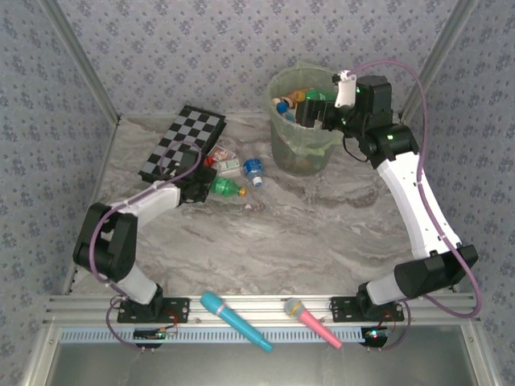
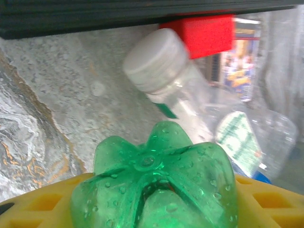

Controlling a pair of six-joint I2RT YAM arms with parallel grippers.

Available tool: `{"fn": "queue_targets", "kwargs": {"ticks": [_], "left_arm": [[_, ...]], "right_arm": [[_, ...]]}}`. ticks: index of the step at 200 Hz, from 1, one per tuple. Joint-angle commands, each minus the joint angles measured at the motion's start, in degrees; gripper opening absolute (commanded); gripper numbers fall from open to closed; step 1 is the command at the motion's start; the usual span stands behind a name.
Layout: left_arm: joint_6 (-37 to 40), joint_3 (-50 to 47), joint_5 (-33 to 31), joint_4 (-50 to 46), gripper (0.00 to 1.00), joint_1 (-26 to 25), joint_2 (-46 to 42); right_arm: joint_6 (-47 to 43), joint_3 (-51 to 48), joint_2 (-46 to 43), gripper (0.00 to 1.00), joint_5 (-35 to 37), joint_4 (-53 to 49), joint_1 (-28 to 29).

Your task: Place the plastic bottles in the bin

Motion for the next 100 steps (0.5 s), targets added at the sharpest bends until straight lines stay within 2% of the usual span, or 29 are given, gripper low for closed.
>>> {"fn": "queue_targets", "kwargs": {"ticks": [1,47,100], "left_arm": [[4.6,2.5,-1.9,-4.6,0.62,-1.0,-5.0],[18.9,16.6,-6.7,-11.3,0.62,-5.0,-6.8],[36.3,35.7,-9.6,-13.6,0.61,-10.7,-0.9]], "right_arm": [[-0.3,-0.4,-2.0,1.0,1.0,0.5,-0.1],[0.0,-2.2,-4.3,1.0,2.7,1.2,-0.7],[2.1,-6.3,-8.2,1.0,4.6,3.6,-3.3]]}}
